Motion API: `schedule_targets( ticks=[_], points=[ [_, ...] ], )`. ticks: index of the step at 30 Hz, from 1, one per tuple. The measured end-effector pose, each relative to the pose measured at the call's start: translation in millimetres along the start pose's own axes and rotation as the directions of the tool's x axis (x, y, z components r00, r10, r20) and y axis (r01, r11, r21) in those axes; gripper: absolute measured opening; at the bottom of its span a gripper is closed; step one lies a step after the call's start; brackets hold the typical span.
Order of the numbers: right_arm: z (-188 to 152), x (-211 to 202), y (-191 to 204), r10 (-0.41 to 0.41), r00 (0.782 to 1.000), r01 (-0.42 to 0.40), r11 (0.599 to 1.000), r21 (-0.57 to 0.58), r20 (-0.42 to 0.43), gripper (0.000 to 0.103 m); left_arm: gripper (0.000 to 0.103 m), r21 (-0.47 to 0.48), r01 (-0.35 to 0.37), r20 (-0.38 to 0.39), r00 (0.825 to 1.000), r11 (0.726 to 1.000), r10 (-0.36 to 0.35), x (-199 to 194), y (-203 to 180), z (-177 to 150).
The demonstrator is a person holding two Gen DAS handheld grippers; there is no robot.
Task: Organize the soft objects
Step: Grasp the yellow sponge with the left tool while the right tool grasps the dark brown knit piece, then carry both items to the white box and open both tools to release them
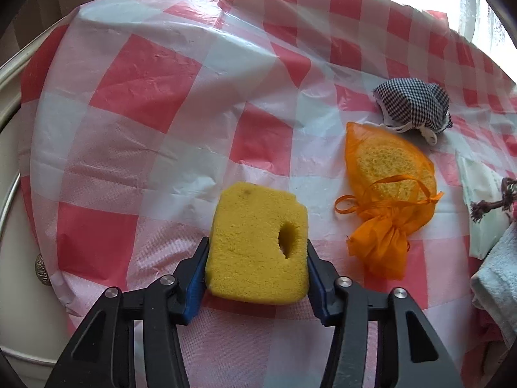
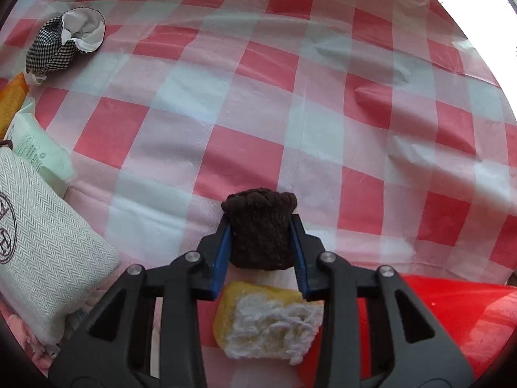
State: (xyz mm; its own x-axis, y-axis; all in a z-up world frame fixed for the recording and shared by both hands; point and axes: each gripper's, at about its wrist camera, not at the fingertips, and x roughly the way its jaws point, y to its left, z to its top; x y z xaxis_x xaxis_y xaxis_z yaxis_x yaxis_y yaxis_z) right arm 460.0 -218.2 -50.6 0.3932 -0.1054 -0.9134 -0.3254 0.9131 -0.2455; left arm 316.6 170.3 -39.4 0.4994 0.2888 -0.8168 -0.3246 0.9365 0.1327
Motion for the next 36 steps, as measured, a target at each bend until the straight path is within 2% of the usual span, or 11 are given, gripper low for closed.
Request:
schedule_targets(
  ticks=[7, 12, 18, 24, 29, 36],
  points=[
    [-18, -27, 1, -0.028, 0.994, 0.023, 0.999, 0.048, 0.106, 0.032, 0.052, -0.077, 0.066, 0.048, 0.997, 0.995, -0.063, -29, 18, -13],
    [-43, -56, 7, -0.016, 0.982, 0.004, 0.998, 0.062, 0.187, 0.032, 0.052, -0.124, 0.108, 0.064, 0.993, 0.986, -0.101, -47, 25, -27],
    [-67, -73, 8, 0.009, 0.966, -0.027, 0.997, 0.069, 0.26, 0.032, 0.051, -0.152, 0.128, 0.092, 0.989, 0.98, -0.115, -74, 23, -49],
    [-111, -101, 13, 0.034, 0.949, -0.059, 0.996, 0.072, 0.314, 0.032, 0.051, -0.14, 0.153, 0.13, 0.982, 0.978, -0.135, -108, 8, -74],
    [-156, -116, 16, 0.078, 0.938, -0.118, 0.988, 0.098, 0.337, 0.032, 0.051, -0.12, 0.195, 0.143, 0.974, 0.973, -0.177, -131, -6, -90],
    [-219, -128, 16, 0.095, 0.937, -0.148, 0.979, 0.137, 0.336, 0.032, 0.051, -0.086, 0.262, 0.17, 0.954, 0.961, -0.245, -168, -25, -113]
  ],
)
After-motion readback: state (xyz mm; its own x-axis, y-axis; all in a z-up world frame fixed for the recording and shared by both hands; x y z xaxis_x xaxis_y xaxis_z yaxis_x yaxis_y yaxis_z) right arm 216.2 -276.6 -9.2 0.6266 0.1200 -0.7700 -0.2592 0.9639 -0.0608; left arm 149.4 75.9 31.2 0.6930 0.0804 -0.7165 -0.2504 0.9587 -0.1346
